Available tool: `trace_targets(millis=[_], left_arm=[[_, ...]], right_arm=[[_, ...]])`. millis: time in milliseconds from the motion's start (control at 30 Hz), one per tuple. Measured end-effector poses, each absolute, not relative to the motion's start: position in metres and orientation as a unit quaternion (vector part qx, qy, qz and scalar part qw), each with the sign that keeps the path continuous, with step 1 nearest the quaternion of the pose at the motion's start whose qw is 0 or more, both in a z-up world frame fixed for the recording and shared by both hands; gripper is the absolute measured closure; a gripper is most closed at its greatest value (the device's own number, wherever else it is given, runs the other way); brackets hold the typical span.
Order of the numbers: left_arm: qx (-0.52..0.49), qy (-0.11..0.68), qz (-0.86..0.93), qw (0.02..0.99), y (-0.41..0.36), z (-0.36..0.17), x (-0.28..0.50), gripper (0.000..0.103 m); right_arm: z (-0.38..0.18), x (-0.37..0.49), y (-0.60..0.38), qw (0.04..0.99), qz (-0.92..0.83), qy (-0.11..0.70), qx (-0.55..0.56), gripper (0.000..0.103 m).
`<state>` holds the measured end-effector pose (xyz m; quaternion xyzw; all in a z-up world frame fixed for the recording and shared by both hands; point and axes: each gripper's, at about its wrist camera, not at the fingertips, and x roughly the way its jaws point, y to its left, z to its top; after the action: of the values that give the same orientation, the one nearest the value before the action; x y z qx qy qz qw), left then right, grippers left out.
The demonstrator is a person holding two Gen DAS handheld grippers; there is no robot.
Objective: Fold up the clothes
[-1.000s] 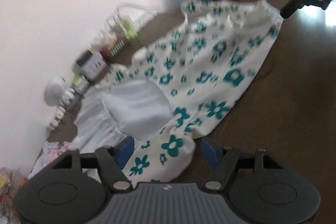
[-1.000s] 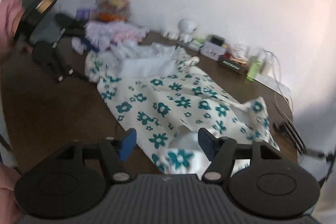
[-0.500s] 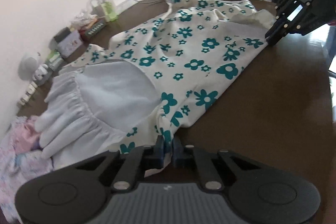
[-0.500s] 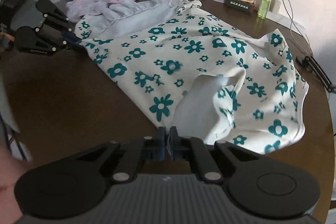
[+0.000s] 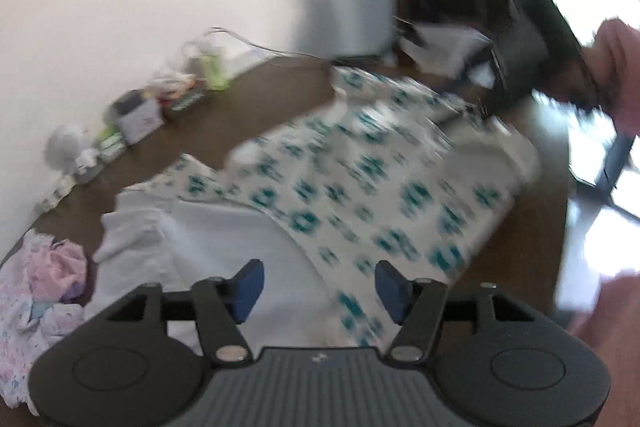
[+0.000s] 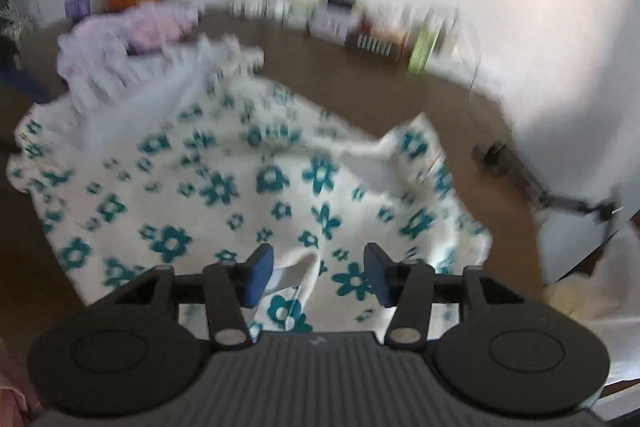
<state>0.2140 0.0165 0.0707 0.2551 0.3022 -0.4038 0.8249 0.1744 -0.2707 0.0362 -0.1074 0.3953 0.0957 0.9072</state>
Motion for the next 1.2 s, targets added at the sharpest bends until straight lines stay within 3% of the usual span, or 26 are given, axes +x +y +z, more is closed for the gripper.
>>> trace_targets(millis=[33,67,133,167,267,333,367,400,467,533,667,867,933,967,1000,1033,1067,1200], left_arm=[[0.255,0.305,-0.389,0.831,0.014,0.07,0.222,0.035],[0.254,0.307,-0.375,0.837,0.011,0.07,0.23,0.035],[0.262,0.323,-0.358,0.836,0.009,0.063,0.242,0.035],[0.268,0.332,-0.352,0.833,0.008,0.057,0.244,0.035],[0.283,0.365,-0.341,0.819,0.01,0.037,0.255,0.037],[0.281,0.376,-0.339,0.815,0.012,0.029,0.263,0.037],[0.271,0.371,-0.344,0.819,0.012,0.032,0.267,0.037],[0.261,0.365,-0.348,0.823,0.012,0.036,0.271,0.037],[0.242,0.35,-0.356,0.832,0.004,0.046,0.282,0.037],[0.234,0.335,-0.366,0.836,-0.011,0.056,0.294,0.036],[0.267,0.323,-0.382,0.824,-0.058,0.055,0.328,0.034],[0.301,0.319,-0.372,0.818,-0.102,0.032,0.373,0.034],[0.295,0.322,-0.376,0.818,-0.109,0.025,0.388,0.034],[0.286,0.324,-0.382,0.817,-0.11,0.023,0.396,0.034],[0.277,0.329,-0.389,0.815,-0.111,0.021,0.403,0.035],[0.273,0.331,-0.402,0.809,-0.111,0.019,0.407,0.053],[0.268,0.334,-0.414,0.803,-0.112,0.017,0.41,0.097],[0.248,0.338,-0.435,0.797,-0.11,0.011,0.419,0.101]], right_arm=[[0.028,0.186,-0.271,0.9,0.097,0.411,-0.103,0.053],[0.02,0.191,-0.272,0.896,0.096,0.423,-0.1,0.061],[0.013,0.19,-0.278,0.897,0.102,0.423,-0.073,0.094],[0.015,0.184,-0.283,0.9,0.094,0.421,-0.06,0.099],[0.017,0.17,-0.294,0.903,0.072,0.42,-0.048,0.098],[0.02,0.164,-0.297,0.9,0.081,0.427,-0.043,0.089],[0.029,0.163,-0.298,0.906,0.086,0.413,-0.032,0.07],[0.038,0.162,-0.3,0.912,0.092,0.399,-0.022,0.043],[0.056,0.161,-0.303,0.923,0.103,0.37,0.0,0.035],[0.073,0.179,-0.307,0.929,0.114,0.351,0.033,0.036],[0.06,0.249,-0.309,0.91,0.101,0.4,0.043,0.039],[0.015,0.321,-0.334,0.878,0.074,0.456,0.121,0.049],[0.004,0.329,-0.342,0.873,0.072,0.46,0.146,0.057],[0.002,0.33,-0.345,0.872,0.075,0.459,0.155,0.067],[0.0,0.332,-0.348,0.87,0.079,0.458,0.164,0.087],[-0.002,0.333,-0.351,0.864,0.089,0.46,0.184,0.095],[-0.002,0.334,-0.354,0.86,0.099,0.458,0.201,0.1],[0.016,0.334,-0.368,0.874,0.109,0.415,0.229,0.101]])
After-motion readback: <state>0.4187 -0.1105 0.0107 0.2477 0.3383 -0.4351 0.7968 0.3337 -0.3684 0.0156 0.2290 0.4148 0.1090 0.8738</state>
